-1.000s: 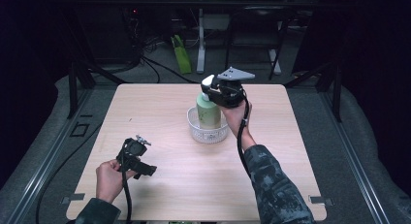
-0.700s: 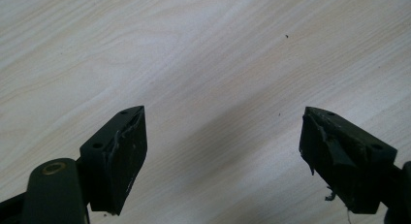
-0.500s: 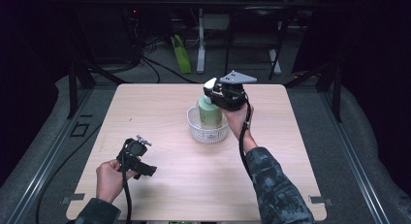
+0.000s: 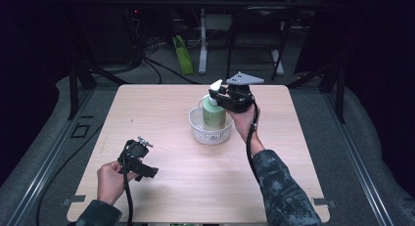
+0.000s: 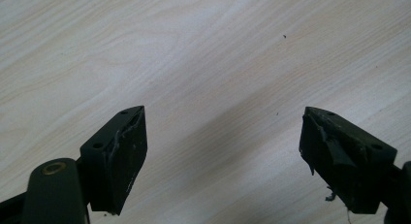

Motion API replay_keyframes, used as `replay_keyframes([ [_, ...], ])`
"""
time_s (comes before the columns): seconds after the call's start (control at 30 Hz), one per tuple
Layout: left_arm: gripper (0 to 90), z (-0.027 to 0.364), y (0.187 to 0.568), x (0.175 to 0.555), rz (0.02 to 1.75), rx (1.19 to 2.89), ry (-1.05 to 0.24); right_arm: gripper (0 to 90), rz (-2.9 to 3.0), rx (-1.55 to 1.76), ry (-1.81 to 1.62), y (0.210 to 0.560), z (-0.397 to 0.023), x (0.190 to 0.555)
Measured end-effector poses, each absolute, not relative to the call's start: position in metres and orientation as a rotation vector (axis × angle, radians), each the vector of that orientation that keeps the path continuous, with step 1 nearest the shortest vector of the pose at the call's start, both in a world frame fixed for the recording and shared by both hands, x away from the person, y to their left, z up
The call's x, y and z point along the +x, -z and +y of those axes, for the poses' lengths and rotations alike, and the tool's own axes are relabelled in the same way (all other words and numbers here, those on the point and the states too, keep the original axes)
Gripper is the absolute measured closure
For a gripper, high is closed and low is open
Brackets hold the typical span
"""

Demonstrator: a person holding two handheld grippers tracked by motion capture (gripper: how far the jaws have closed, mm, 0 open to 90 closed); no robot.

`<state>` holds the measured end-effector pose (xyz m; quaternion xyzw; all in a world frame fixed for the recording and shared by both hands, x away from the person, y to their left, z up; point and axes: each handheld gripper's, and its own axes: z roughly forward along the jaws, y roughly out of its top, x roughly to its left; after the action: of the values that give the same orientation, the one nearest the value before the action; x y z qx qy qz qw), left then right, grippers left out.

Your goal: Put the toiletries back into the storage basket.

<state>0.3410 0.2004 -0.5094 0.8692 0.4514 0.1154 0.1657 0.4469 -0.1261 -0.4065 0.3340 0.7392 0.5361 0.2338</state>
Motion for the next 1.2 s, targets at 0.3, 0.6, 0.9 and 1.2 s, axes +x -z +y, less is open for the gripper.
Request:
replay_keyframes([
  [0.3, 17.5, 0.198, 0.511, 0.341, 1.284, 2.486, -0.327, 62.5, 2.089, 0.922, -1.475, 0.403, -0.129, 0.447],
  [0.6, 17.5, 0.197, 0.512, 0.341, 1.282, 2.491, -0.324, 53.9, 2.192, 0.954, -1.434, 0.395, -0.132, 0.446],
  [0.9, 17.6, 0.197, 0.512, 0.342, 1.283, 2.495, -0.327, 36.4, 2.274, 1.028, -1.383, 0.391, -0.134, 0.444],
  [1.2, 17.6, 0.197, 0.511, 0.342, 1.279, 2.497, -0.326, 22.1, 2.305, 1.071, -1.303, 0.389, -0.142, 0.436],
])
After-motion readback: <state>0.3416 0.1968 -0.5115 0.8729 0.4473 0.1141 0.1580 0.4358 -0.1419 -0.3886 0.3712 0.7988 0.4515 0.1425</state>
